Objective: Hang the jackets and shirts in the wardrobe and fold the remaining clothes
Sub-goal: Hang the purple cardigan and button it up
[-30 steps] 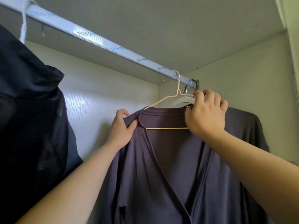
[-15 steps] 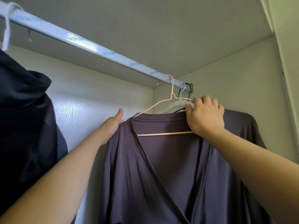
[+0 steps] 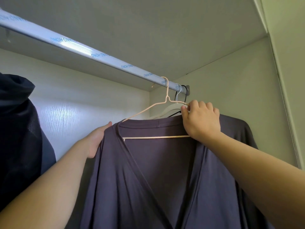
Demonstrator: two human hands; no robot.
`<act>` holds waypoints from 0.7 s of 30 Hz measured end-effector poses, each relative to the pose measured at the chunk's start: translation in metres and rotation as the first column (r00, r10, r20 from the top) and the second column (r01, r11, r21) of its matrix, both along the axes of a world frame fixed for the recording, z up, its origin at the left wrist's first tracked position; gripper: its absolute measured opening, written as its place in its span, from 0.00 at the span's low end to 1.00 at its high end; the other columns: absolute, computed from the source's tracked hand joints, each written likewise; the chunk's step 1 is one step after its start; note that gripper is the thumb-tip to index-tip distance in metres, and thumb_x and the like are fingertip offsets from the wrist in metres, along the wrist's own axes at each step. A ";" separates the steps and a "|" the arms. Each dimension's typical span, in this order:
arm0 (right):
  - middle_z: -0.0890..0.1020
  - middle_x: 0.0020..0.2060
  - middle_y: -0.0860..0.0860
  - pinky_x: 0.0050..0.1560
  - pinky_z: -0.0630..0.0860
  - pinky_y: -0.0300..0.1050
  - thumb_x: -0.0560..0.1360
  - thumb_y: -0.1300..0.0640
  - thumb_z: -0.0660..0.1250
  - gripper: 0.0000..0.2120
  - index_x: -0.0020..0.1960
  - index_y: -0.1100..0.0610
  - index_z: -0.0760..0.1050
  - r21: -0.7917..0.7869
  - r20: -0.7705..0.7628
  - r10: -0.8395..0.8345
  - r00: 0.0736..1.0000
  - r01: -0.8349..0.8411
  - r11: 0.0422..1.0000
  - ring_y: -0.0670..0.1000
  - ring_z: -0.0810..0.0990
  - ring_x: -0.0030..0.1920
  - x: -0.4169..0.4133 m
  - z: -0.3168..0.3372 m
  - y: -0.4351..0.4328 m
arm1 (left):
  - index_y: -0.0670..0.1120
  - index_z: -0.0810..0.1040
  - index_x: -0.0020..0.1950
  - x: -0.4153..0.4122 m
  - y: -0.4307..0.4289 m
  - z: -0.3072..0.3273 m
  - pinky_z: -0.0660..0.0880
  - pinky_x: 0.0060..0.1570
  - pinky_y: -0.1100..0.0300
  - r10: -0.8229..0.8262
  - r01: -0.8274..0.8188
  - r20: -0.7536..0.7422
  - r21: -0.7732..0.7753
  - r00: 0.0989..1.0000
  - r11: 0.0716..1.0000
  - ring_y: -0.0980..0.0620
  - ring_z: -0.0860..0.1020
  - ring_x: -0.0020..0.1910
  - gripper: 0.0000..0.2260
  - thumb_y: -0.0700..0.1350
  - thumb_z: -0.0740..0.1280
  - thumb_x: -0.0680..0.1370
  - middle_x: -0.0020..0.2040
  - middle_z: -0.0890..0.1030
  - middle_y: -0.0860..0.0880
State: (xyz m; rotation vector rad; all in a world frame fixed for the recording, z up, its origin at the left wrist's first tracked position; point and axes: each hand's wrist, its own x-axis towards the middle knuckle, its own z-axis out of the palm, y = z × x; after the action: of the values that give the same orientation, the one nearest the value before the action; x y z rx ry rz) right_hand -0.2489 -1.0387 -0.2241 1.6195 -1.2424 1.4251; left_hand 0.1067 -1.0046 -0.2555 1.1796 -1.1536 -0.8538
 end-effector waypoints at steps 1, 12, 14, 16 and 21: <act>0.80 0.53 0.57 0.55 0.67 0.57 0.83 0.40 0.49 0.22 0.55 0.55 0.73 0.009 -0.004 0.003 1.000 -0.003 1.000 0.63 0.73 0.55 0.000 0.000 0.000 | 0.44 0.87 0.55 -0.002 0.000 0.003 0.79 0.50 0.52 0.078 -0.080 -0.020 -0.064 0.997 0.995 0.43 0.86 0.48 0.26 0.66 0.66 0.78 0.53 0.87 0.42; 0.80 0.51 0.61 0.52 0.73 0.58 0.84 0.45 0.49 0.20 0.51 0.57 0.72 0.057 0.112 0.183 0.977 -0.190 0.980 0.65 0.77 0.52 -0.022 -0.001 0.009 | 0.46 0.75 0.51 -0.041 0.007 -0.009 0.72 0.46 0.51 0.785 -0.341 0.447 -0.725 0.430 0.599 0.46 0.76 0.46 0.17 0.58 0.57 0.84 0.45 0.79 0.51; 0.81 0.48 0.61 0.49 0.70 0.57 0.85 0.46 0.48 0.19 0.45 0.55 0.70 0.057 0.072 0.086 0.994 -0.090 0.994 0.65 0.78 0.49 -0.031 -0.005 0.010 | 0.45 0.73 0.50 -0.046 0.004 -0.009 0.72 0.45 0.50 0.812 -0.358 0.479 -0.733 0.332 0.579 0.44 0.76 0.45 0.21 0.61 0.55 0.84 0.44 0.78 0.50; 0.81 0.46 0.60 0.48 0.68 0.56 0.85 0.47 0.47 0.19 0.45 0.55 0.70 0.030 0.025 0.048 0.999 -0.048 0.998 0.65 0.78 0.48 -0.036 -0.008 0.010 | 0.45 0.71 0.46 -0.051 -0.001 -0.006 0.71 0.42 0.49 0.821 -0.374 0.495 -0.731 0.284 0.570 0.43 0.76 0.43 0.25 0.65 0.51 0.82 0.40 0.77 0.49; 0.81 0.46 0.59 0.44 0.63 0.53 0.83 0.53 0.51 0.12 0.44 0.53 0.67 0.049 -0.029 0.049 0.998 -0.048 0.998 0.64 0.78 0.46 -0.037 -0.005 0.008 | 0.46 0.70 0.40 -0.074 -0.013 0.020 0.69 0.42 0.51 0.765 -0.349 0.586 -0.682 0.265 0.643 0.43 0.75 0.41 0.29 0.68 0.45 0.81 0.39 0.76 0.49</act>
State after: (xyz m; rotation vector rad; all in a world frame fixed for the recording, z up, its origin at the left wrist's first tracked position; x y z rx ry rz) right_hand -0.2864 -1.0307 -0.2286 1.7087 -1.2369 1.4042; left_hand 0.0328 -1.0180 -0.2354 1.5265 -1.3908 0.7119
